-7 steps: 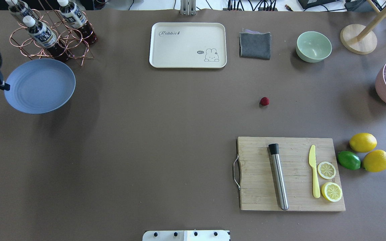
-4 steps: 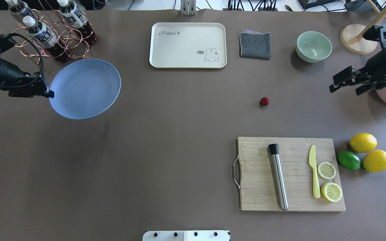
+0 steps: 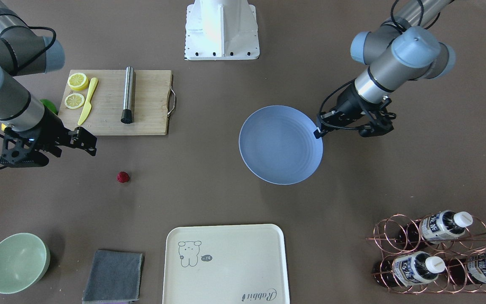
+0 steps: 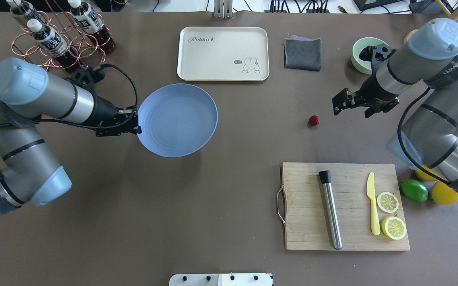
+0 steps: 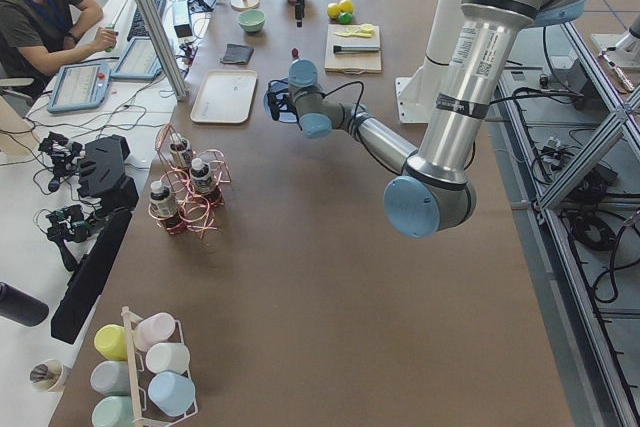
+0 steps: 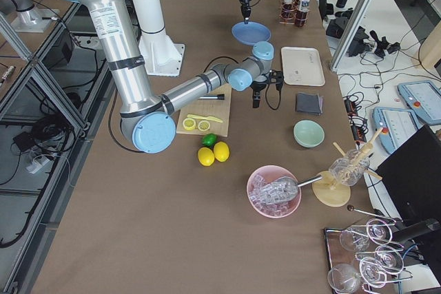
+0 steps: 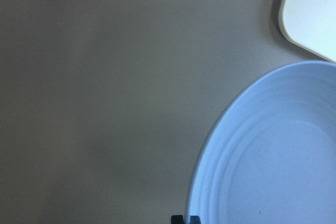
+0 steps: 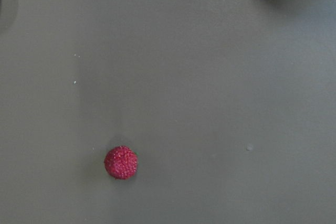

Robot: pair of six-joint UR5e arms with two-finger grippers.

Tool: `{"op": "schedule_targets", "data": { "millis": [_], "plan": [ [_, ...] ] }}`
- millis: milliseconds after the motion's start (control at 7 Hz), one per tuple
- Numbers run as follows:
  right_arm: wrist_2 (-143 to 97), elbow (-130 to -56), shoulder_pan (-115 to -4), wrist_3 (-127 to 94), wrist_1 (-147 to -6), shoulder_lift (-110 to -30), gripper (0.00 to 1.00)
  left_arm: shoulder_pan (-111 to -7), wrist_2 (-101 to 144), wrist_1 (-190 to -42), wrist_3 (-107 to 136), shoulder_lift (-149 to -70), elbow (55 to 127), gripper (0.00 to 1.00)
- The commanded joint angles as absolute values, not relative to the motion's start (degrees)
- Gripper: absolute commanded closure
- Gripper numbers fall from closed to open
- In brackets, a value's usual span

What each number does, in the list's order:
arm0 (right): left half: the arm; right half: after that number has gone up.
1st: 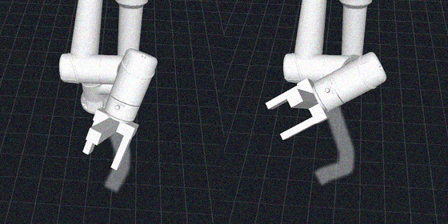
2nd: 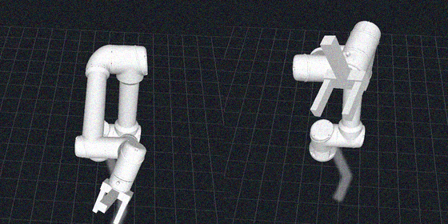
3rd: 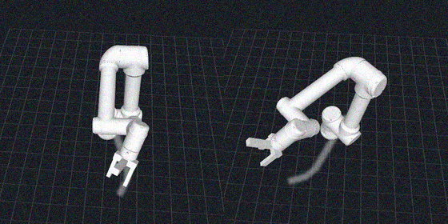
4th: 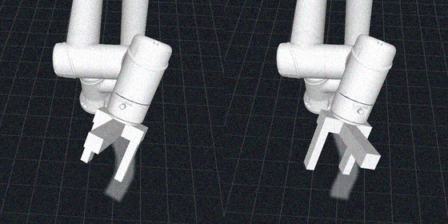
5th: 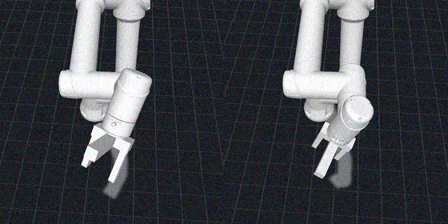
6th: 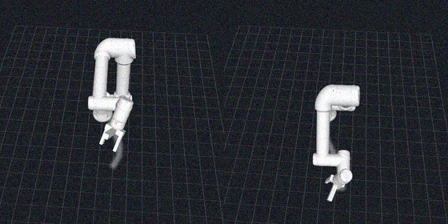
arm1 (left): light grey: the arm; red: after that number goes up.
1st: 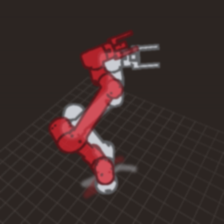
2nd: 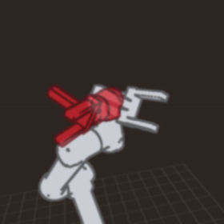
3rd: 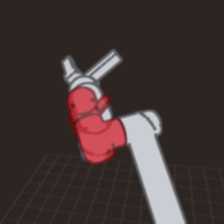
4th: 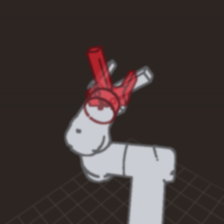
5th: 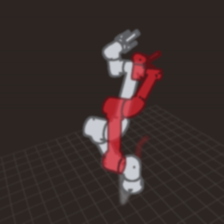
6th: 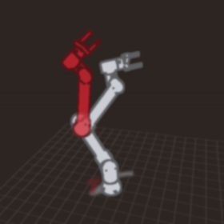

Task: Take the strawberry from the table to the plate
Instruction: 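Push the blue plate to center with left gripper while right approaches strawberry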

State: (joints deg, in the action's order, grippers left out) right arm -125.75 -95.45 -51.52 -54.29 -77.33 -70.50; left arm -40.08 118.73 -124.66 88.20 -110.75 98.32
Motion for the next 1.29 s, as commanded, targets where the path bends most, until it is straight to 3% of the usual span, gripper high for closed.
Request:
{"op": "schedule_targets", "data": {
  "millis": [0,286,571,714,857,1000,1143],
  "plan": [
    [-122.7,-89.1,-49.3,-55.5,-75.8,-66.1,0.02,-30.9,109.2,-122.4,91.0,-114.2,97.7,1.0],
    [-122.4,-82.7,-47.3,-57.1,-71.4,-62.8,0.02,-27.7,105.8,-122.3,91.1,-116.0,96.5,1.0],
    [-120.9,-82.3,-45.3,-57.3,-71.3,-62.3,0.05,-26.7,105.0,-122.3,91.1,-116.2,96.4,1.0],
    [-120.0,-82.2,-44.9,-57.3,-71.4,-62.4,0.18,-26.5,104.9,-122.3,91.1,-116.2,96.4,1.0],
    [-119.5,-82.2,-44.7,-57.3,-71.4,-62.4,0.47,-26.0,103.9,-122.3,91.1,-116.7,96.3,1.0],
    [-119.6,-82.2,-44.7,-57.1,-71.4,-62.4,0.99,-25.8,103.9,-122.3,91.1,-116.8,96.3,0.72],
    [-119.6,-82.3,-44.7,-57.0,-71.3,-62.4,1.0,-25.6,103.8,-122.3,91.0,-116.8,96.3,0.4]
  ]
}}
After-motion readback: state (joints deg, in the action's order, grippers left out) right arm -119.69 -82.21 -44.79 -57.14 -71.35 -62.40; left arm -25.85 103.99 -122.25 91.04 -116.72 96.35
